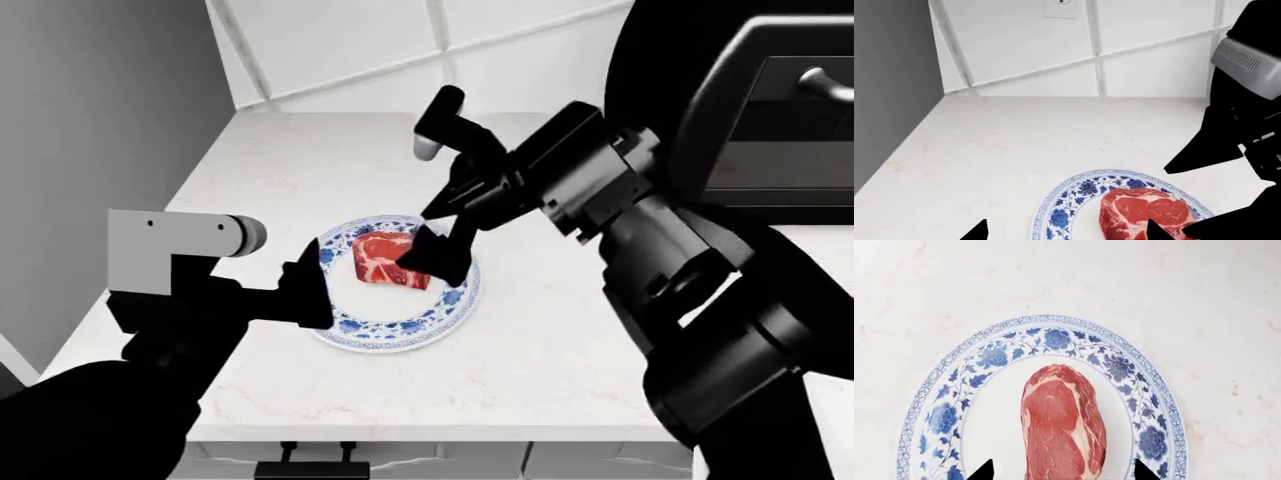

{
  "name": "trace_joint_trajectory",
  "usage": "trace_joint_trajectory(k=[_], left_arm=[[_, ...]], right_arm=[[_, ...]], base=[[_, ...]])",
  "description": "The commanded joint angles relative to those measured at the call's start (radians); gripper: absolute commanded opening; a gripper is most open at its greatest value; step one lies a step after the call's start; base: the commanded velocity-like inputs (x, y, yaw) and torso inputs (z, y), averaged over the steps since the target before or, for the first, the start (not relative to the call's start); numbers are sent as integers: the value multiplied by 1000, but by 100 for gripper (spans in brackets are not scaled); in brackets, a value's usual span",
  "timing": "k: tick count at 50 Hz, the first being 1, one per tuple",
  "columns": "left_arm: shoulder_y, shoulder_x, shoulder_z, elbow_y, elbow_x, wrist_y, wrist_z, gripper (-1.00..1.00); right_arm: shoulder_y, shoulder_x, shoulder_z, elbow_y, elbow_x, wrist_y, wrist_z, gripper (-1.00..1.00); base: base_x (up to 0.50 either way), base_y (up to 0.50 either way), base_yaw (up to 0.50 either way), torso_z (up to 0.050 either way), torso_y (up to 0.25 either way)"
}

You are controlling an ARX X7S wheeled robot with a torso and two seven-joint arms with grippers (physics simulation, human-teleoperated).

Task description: Place the steak on the top rack of the oven.

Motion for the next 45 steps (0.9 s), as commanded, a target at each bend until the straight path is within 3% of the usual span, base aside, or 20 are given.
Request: trace_joint_trajectory(k=[1, 14, 32, 33, 45], left_arm=[[0, -5, 16, -7, 3, 15, 5, 100], [5, -13, 26, -27, 21, 39, 19, 100], [15, -21, 33, -42, 30, 65, 33, 100], [15, -22, 33, -44, 31, 66, 34, 100], [12, -21, 45, -56, 30, 71, 37, 100]], right_arm=[[-14, -13, -51, 40, 45, -33, -8, 100], [-14, -14, -151, 34, 122, -40, 1, 100], [-15, -14, -186, 37, 156, -21, 22, 100], [-14, -14, -187, 36, 157, -23, 19, -100], [-1, -14, -185, 41, 169, -37, 41, -100]], base=[[0, 0, 0, 0, 0], [0, 0, 0, 0, 0], [0, 0, 0, 0, 0], [0, 0, 0, 0, 0], [0, 0, 0, 0, 0]])
